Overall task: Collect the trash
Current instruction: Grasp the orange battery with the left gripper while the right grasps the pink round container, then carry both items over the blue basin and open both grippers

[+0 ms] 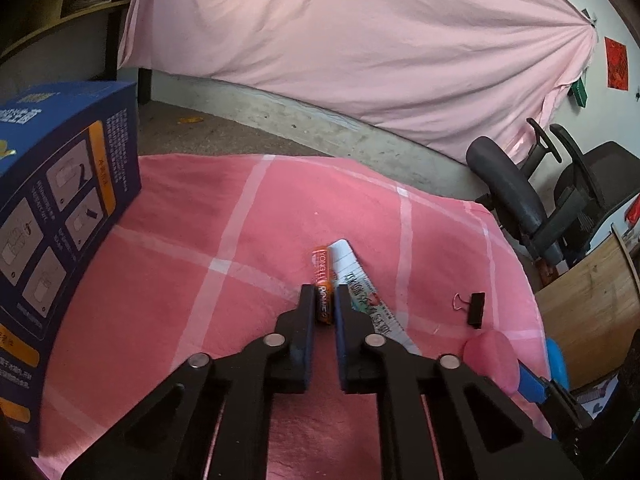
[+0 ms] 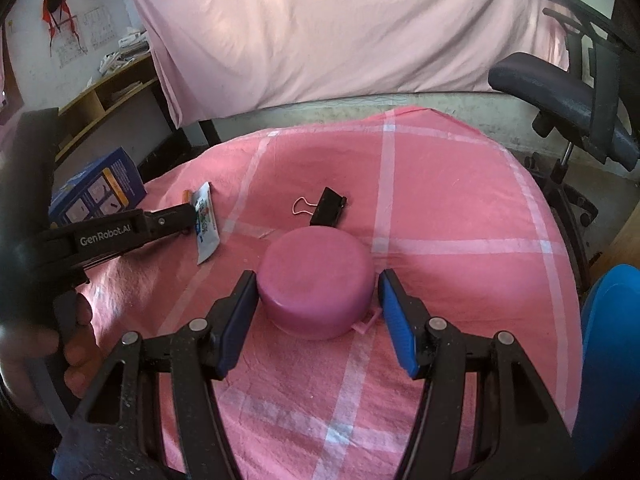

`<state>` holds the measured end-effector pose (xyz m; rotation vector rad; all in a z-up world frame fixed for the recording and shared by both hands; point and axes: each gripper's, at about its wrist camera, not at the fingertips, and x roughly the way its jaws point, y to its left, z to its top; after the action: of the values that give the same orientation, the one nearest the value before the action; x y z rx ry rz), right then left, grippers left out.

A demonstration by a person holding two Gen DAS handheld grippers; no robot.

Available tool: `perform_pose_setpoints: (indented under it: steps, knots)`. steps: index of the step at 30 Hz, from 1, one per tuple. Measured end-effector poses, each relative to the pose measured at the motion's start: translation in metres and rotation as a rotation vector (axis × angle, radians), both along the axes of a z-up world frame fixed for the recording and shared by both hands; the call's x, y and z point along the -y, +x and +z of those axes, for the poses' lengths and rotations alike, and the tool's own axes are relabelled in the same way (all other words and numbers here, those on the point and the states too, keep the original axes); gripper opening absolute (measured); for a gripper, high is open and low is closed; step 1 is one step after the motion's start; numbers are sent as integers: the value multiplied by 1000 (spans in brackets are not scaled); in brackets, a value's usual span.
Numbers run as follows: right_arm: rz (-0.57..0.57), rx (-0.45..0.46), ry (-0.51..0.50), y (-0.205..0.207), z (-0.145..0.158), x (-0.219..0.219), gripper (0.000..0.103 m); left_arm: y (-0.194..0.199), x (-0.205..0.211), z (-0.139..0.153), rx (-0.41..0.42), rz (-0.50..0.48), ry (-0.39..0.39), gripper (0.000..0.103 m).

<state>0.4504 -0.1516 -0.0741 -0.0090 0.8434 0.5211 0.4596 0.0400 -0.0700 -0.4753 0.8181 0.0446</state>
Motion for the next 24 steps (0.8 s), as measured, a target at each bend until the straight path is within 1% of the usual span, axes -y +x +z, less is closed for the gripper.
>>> perform_pose_setpoints:
  steps: [6, 9, 11, 15, 20, 24]
  knots:
    - [32, -5, 37, -6, 1, 4, 84, -21, -1, 3, 28, -40, 8, 7]
    - [40, 31, 57, -17, 6, 7, 84, -41, 5, 8, 74, -69, 23, 7]
    - [42, 77, 82, -25, 12, 11, 84, -54, 10, 13, 112, -82, 46, 7]
    - [33, 225, 151, -51, 32, 27, 84, -75, 21, 27, 211, -103, 53, 7]
    - [10, 384, 173, -80, 54, 43, 84, -98, 44, 57, 364, -148, 102, 7]
    - [-48, 494, 208, -98, 74, 66, 84, -112, 66, 82, 468, -202, 144, 7]
